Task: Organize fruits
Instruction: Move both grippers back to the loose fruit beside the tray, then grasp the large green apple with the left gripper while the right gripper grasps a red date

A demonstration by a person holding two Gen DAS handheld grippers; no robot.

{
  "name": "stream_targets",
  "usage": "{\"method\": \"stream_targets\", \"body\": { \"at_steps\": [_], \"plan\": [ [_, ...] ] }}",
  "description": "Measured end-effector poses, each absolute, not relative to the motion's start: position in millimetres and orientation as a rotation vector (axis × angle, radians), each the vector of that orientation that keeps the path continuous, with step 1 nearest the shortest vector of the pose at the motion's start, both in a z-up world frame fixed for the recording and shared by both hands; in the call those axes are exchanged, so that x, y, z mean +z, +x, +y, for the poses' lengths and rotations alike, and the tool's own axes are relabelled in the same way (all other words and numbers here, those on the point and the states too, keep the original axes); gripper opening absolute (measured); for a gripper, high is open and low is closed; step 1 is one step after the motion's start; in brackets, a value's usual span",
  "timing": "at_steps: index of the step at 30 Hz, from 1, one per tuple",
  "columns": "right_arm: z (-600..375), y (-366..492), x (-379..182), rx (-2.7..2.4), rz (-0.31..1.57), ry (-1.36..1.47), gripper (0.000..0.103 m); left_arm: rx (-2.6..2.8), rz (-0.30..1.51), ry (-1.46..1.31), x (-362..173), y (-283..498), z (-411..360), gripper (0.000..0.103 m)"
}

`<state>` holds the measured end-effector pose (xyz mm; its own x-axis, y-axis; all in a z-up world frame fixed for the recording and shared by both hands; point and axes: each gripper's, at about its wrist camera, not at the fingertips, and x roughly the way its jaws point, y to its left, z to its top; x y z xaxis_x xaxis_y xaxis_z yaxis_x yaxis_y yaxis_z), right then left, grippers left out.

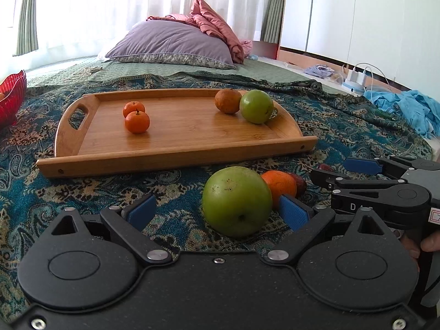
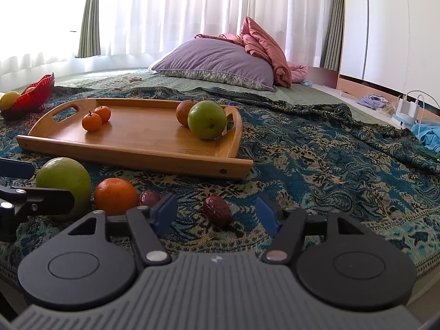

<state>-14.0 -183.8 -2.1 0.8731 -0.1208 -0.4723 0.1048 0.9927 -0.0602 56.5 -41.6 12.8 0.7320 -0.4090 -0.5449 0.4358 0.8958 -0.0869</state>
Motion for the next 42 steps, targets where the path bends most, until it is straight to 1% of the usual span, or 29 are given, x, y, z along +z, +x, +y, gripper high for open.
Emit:
{"method": "stream_targets", "body": {
  "at_steps": [7, 10, 12, 13, 15, 19, 23, 26, 28, 30, 35, 42],
  "plan": [
    [-180.0, -14.7, -4.9, -0.115, 0.491, -0.04, 0.066, -0.473, 0.611, 0.025, 9.6, 59.1, -41.0, 0.092],
    [-180.3, -14.1, -5.7, -0.122, 0.491, -0.028, 0.065, -0.476, 0.615, 0.015, 9.2, 60.1, -41.1, 0.09],
    [-180.4, -13.6, -6.3, -0.126, 0.491, -0.021, 0.065, -0.483, 0.623, 0.002, 8.6, 60.9, -40.7, 0.083],
    [-180.6, -13.2, -6.7, -0.125, 0.492, -0.017, 0.064, -0.491, 0.634, -0.01, 7.7, 61.7, -40.3, 0.08],
    [-181.1, -12.9, -7.7, -0.125, 0.494, -0.01, 0.061, -0.507, 0.657, -0.042, 6.0, 63.2, -39.3, 0.072],
    [-180.3, -12.8, -11.4, -0.138, 0.495, -0.007, 0.053, -0.498, 0.648, -0.049, 5.0, 62.3, -40.5, 0.063],
    [-179.6, -14.2, -12.2, -0.162, 0.478, -0.009, 0.048, -0.506, 0.641, -0.058, 6.5, 61.7, -40.9, 0.054],
    [-180.1, -13.7, -11.9, -0.179, 0.47, -0.004, 0.043, -0.499, 0.639, -0.085, 7.9, 60.7, -39.2, 0.054],
    [-180.0, -13.5, -11.8, -0.183, 0.467, -0.005, 0.033, -0.497, 0.64, -0.104, 8.7, 60.5, -36.3, 0.054],
    [-179.4, -12.9, -11.7, -0.173, 0.469, -0.013, 0.028, -0.488, 0.637, -0.106, 10.2, 60.4, -33.6, 0.054],
    [-176.1, -13.4, -6.6, -0.151, 0.45, -0.036, 0.027, -0.455, 0.605, -0.093, 18.1, 61.8, -25.6, 0.054],
    [-175.3, -0.2, 11.6, -0.122, 0.42, 0.018, 0.027, -0.397, 0.551, -0.098, 33.6, 74.5, -10.2, 0.054]
  ]
}}
